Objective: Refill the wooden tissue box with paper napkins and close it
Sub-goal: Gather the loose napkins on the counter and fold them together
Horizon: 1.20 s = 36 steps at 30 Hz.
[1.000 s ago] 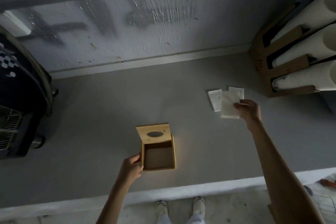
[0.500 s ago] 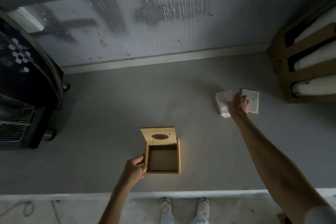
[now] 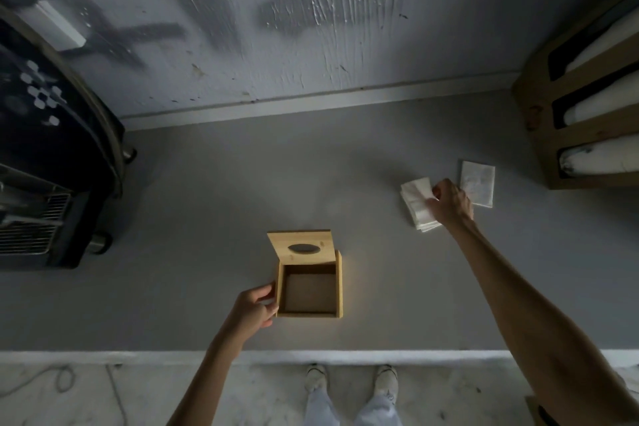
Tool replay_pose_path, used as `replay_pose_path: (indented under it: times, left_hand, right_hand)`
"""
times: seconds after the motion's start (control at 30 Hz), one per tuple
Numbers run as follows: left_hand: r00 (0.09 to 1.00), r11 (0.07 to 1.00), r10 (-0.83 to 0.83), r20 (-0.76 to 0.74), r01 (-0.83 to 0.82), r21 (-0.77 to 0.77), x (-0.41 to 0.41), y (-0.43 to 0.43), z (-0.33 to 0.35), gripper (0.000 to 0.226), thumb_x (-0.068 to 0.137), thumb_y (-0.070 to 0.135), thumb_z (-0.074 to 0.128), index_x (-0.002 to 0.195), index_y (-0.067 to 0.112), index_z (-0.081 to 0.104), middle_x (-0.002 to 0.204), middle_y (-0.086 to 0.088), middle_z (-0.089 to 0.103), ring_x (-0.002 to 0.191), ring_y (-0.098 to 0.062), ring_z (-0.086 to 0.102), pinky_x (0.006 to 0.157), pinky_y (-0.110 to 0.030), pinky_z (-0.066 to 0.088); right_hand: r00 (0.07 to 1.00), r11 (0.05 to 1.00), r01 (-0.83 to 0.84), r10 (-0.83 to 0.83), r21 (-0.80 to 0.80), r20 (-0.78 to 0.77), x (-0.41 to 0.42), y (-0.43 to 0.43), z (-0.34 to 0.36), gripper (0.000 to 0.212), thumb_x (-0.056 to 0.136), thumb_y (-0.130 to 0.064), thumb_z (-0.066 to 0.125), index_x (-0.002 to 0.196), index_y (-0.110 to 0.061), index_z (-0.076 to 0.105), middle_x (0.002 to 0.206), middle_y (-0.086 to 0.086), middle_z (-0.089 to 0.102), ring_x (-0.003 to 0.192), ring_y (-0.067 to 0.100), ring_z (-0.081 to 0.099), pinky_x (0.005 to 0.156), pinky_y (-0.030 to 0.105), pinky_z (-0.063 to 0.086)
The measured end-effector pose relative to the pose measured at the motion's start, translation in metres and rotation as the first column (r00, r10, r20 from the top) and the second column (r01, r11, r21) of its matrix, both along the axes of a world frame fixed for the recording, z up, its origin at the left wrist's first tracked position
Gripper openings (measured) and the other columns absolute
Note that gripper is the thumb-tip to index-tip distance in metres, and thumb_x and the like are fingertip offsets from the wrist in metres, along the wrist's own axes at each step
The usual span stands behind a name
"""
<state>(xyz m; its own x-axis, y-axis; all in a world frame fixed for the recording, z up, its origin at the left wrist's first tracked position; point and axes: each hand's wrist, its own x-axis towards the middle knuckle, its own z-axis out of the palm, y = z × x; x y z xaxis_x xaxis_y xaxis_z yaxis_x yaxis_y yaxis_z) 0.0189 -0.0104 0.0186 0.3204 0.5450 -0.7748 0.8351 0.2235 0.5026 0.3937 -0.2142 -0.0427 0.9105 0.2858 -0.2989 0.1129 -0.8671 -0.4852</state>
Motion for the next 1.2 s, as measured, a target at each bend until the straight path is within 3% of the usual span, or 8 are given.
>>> replay_pose_path:
  times: [0.17, 0.27, 0.33, 0.5, 0.6, 0.83, 1.03, 1.2]
  left_hand:
    - [1.0, 1.0, -0.016, 0.002, 0.016, -0.004, -0.002, 0.001, -0.001, 0.053, 0.091, -0.004, 0.055, 0.141, 0.005, 0.039, 0.132, -0.016, 0.055, 0.102, -0.023, 0.057, 0.09, -0.04, 0.051]
    - [0.999, 0.999, -0.035, -0.007, 0.035, -0.004, -0.004, 0.004, -0.006, 0.054, 0.09, -0.004, 0.056, 0.141, 0.006, 0.04, 0.134, -0.018, 0.054, 0.104, -0.023, 0.057, 0.091, -0.04, 0.052]
    - [1.0, 1.0, -0.024, -0.009, 0.024, 0.003, -0.004, 0.005, -0.009, 0.054, 0.09, -0.005, 0.056, 0.141, 0.006, 0.041, 0.133, -0.018, 0.054, 0.104, -0.023, 0.057, 0.091, -0.041, 0.052]
    - [1.0, 1.0, 0.008, -0.01, -0.008, 0.027, -0.003, 0.003, -0.011, 0.053, 0.091, -0.006, 0.055, 0.141, 0.005, 0.041, 0.135, -0.02, 0.053, 0.101, -0.022, 0.057, 0.09, -0.039, 0.052]
    - [1.0, 0.999, 0.018, -0.002, -0.018, 0.042, -0.001, 0.0, -0.01, 0.052, 0.092, -0.005, 0.054, 0.141, 0.005, 0.041, 0.136, -0.019, 0.052, 0.108, -0.026, 0.058, 0.089, -0.038, 0.052]
    - [1.0, 0.998, 0.019, -0.009, -0.018, 0.057, 0.004, -0.005, -0.002, 0.051, 0.093, -0.005, 0.051, 0.142, 0.004, 0.039, 0.138, -0.018, 0.049, 0.114, -0.027, 0.055, 0.092, -0.039, 0.05]
    - [0.998, 0.998, 0.063, 0.007, -0.063, 0.004, 0.006, -0.005, 0.002, 0.052, 0.093, -0.007, 0.051, 0.142, 0.004, 0.039, 0.131, -0.015, 0.05, 0.105, -0.025, 0.053, 0.096, -0.046, 0.05]
    - [0.985, 0.986, 0.146, 0.09, -0.138, -0.095, -0.007, -0.011, 0.012, 0.045, 0.094, 0.004, 0.054, 0.138, 0.013, 0.047, 0.131, -0.014, 0.056, 0.116, -0.031, 0.057, 0.093, -0.048, 0.052]
  right_hand:
    - [0.986, 0.965, 0.138, -0.113, 0.222, -0.124, 0.003, -0.017, 0.005, 0.025, 0.079, -0.009, 0.068, 0.101, -0.003, 0.057, 0.09, 0.013, 0.056, 0.083, 0.028, 0.053, 0.068, 0.032, 0.039]
    - [0.93, 0.824, 0.359, -0.275, 0.439, -0.244, 0.021, -0.032, 0.014, 0.032, 0.078, -0.002, 0.07, 0.107, 0.001, 0.057, 0.094, 0.013, 0.057, 0.082, 0.023, 0.053, 0.05, 0.019, 0.043]
    - [0.894, 0.745, 0.448, -0.38, 0.494, -0.237, 0.042, -0.043, 0.021, 0.04, 0.077, -0.002, 0.072, 0.114, 0.0, 0.058, 0.102, 0.014, 0.063, 0.085, 0.022, 0.056, 0.052, 0.016, 0.045]
    - [0.873, 0.839, 0.487, -0.457, 0.24, -0.172, 0.074, -0.057, 0.012, 0.059, 0.073, -0.014, 0.078, 0.127, -0.008, 0.056, 0.129, 0.012, 0.061, 0.116, 0.027, 0.058, 0.095, 0.036, 0.046]
    - [0.871, 0.858, 0.491, -0.477, 0.153, -0.122, 0.069, -0.056, 0.006, 0.058, 0.077, -0.014, 0.072, 0.13, -0.005, 0.051, 0.136, 0.017, 0.053, 0.127, 0.034, 0.049, 0.105, 0.039, 0.04]
    - [0.911, 0.914, 0.395, -0.403, -0.09, -0.091, 0.045, -0.043, 0.012, 0.065, 0.094, -0.028, 0.05, 0.147, -0.003, 0.023, 0.155, 0.025, 0.019, 0.141, 0.041, 0.021, 0.114, 0.049, 0.019]
    - [0.925, 0.918, 0.365, -0.377, -0.156, -0.055, -0.02, -0.025, 0.016, 0.088, 0.077, -0.061, 0.062, 0.137, -0.002, 0.037, 0.139, 0.021, 0.046, 0.13, 0.039, 0.041, 0.109, 0.044, 0.03]
    - [0.924, 0.939, 0.335, -0.344, -0.077, -0.168, -0.11, -0.027, 0.02, 0.062, 0.07, -0.036, 0.076, 0.122, -0.01, 0.053, 0.129, 0.018, 0.055, 0.12, 0.038, 0.053, 0.098, 0.044, 0.044]
